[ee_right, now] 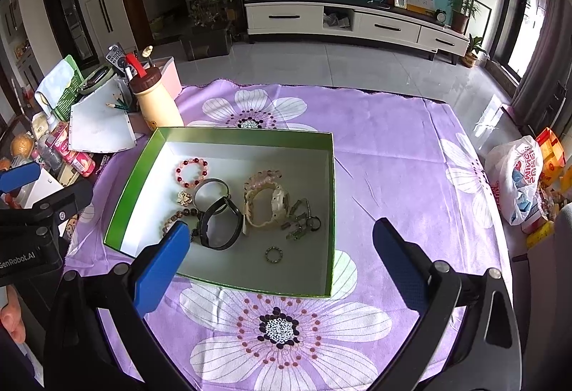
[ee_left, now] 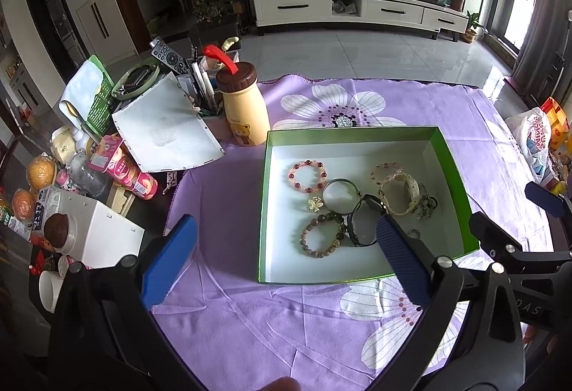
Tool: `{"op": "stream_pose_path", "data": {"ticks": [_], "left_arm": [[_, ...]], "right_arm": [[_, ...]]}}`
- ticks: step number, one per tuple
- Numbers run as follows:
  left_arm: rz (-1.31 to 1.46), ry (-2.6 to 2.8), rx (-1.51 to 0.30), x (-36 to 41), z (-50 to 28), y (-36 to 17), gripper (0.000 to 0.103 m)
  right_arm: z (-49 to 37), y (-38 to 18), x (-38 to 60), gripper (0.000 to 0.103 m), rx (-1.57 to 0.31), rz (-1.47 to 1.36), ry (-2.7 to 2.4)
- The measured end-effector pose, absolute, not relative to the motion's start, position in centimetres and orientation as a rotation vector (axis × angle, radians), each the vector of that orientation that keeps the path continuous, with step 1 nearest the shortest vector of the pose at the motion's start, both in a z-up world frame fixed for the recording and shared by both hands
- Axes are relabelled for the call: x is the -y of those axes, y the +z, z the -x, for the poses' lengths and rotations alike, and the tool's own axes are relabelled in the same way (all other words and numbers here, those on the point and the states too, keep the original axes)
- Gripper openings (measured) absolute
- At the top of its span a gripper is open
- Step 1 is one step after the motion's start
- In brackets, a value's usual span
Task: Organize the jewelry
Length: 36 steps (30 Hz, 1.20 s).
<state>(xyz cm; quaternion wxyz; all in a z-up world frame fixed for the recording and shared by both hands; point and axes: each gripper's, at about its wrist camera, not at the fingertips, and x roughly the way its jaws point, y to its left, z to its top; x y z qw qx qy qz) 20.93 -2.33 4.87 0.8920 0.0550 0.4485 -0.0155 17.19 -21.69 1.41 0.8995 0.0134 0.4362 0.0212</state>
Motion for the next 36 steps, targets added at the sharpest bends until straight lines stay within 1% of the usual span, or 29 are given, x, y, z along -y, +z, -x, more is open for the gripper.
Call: {"op": "stream_pose_path", "data": {"ticks": [36], "left_arm": [[-0.1,-0.013,-0.961,1.6,-22.0,3.1,0.101]], "right_arm": [[-18.1,0.3,21.4,0.102,-0.924,-0.029,0.056]]}}
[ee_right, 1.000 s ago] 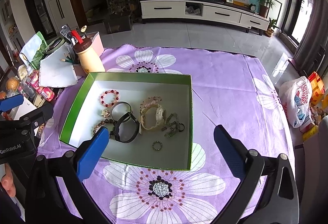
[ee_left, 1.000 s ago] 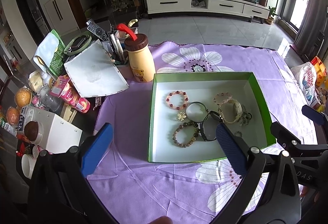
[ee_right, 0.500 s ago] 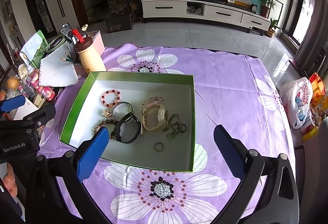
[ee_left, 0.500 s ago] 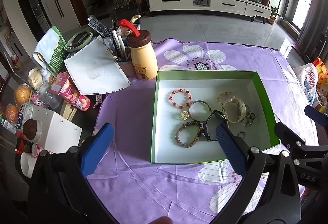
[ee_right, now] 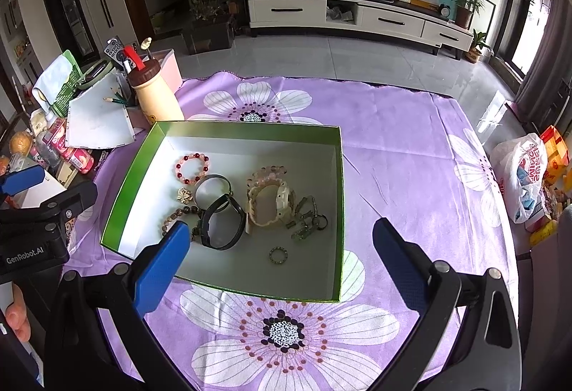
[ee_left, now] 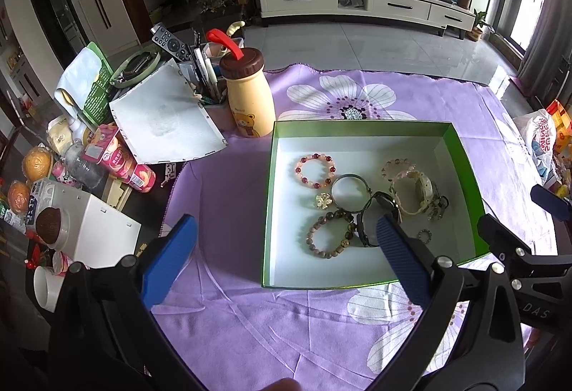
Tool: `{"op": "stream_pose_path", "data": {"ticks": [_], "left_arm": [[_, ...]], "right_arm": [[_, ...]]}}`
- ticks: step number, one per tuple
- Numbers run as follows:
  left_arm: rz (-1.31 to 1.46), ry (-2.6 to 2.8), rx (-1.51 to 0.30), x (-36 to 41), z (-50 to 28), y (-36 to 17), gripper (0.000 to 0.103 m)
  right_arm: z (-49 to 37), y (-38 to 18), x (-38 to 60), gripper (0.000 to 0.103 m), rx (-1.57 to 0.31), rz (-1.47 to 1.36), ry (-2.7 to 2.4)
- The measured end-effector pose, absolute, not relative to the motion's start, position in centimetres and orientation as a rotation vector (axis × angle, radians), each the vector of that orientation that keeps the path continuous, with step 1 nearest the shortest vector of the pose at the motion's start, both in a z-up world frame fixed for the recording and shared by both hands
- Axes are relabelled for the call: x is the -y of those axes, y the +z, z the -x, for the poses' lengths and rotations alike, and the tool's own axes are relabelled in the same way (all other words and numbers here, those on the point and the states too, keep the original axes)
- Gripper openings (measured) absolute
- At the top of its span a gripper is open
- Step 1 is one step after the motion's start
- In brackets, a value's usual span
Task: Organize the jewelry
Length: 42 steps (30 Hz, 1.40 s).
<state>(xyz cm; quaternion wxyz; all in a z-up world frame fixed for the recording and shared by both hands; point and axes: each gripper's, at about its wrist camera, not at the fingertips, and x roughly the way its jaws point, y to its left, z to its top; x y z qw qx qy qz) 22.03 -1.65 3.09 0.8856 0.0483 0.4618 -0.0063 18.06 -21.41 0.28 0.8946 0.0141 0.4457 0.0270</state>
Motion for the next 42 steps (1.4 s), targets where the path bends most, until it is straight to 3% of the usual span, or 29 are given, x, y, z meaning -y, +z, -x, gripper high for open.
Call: {"op": "stream_pose_path", "data": {"ticks": [42], "left_arm": [[-0.092,-0.01,-0.972,1.74,-22.86,2.46,0.101]], "right_arm": [[-18.47,-0.08,21.04,0.102,-0.929,-0.03,0.056]]}}
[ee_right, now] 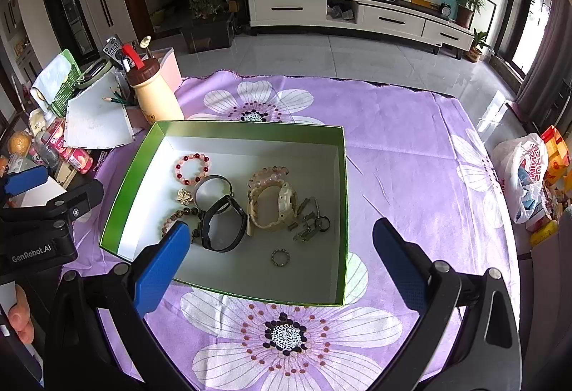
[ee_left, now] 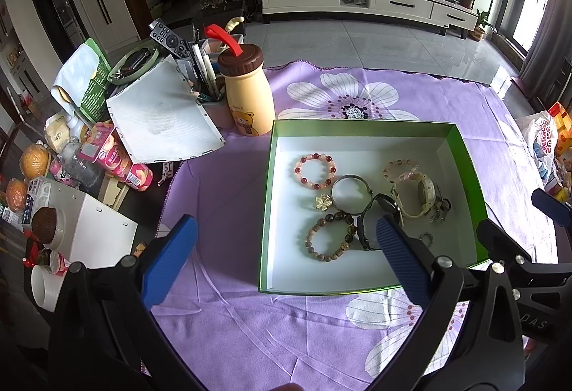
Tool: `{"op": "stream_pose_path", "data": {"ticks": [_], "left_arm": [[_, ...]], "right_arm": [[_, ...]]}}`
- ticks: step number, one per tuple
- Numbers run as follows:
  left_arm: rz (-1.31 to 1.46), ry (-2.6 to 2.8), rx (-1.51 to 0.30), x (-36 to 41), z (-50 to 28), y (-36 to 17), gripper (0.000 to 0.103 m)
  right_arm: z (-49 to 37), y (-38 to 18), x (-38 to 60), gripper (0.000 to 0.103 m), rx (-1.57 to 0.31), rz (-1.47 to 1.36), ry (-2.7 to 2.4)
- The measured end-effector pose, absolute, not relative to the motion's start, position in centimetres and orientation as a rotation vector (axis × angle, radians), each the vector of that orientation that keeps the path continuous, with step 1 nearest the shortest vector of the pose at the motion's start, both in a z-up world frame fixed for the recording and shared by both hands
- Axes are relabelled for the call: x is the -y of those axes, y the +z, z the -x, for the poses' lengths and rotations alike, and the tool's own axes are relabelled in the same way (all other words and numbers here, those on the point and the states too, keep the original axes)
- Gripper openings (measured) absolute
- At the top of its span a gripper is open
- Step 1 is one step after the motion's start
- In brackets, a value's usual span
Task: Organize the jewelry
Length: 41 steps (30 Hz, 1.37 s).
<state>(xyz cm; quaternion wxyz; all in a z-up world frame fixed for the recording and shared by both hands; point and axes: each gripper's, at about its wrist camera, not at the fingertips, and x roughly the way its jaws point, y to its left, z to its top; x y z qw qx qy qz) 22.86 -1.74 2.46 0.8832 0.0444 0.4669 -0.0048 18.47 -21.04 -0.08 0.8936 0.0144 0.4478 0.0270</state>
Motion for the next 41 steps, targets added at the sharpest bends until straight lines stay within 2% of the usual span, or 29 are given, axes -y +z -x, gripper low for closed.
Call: {"op": "stream_pose_path", "data": {"ticks": [41], "left_arm": [[-0.085,-0.005,-0.977,1.58,-22.91,2.95,0.101]], "right_arm": [[-18.5,0.35,21.01,0.102,-0.925,-0.032,0.058]]}}
